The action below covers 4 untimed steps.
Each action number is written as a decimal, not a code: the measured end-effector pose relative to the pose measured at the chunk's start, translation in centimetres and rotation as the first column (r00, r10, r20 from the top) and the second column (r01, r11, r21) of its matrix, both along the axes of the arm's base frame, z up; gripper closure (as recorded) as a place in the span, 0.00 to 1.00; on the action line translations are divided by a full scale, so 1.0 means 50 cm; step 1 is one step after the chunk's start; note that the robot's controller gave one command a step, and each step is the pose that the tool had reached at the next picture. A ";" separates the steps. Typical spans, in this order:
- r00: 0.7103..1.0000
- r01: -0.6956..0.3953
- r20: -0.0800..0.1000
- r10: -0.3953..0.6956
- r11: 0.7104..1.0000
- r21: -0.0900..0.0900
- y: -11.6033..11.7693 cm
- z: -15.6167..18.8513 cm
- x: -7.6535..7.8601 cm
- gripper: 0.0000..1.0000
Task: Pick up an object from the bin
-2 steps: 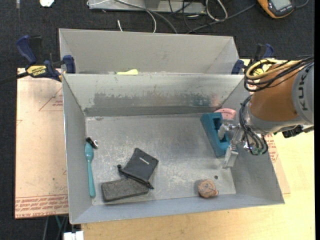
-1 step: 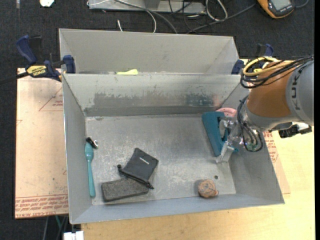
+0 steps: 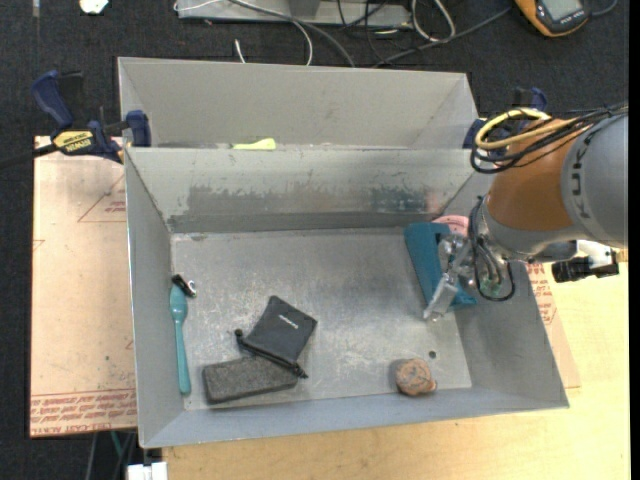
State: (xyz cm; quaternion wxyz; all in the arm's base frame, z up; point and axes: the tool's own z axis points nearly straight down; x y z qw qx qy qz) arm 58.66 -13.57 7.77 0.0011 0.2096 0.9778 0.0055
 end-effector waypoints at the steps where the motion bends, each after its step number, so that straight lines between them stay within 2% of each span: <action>1: 1.000 0.000 0.000 0.000 1.000 0.000 0.000 0.000 0.000 1.00; 2: 1.000 0.005 -0.004 -0.005 1.000 0.000 0.000 0.064 -0.007 1.00; 4: 1.000 0.004 0.004 -0.004 1.000 -0.003 -0.002 0.175 -0.003 1.00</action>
Offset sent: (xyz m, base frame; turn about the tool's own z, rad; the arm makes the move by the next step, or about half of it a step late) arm 0.0000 0.0000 0.0919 0.0002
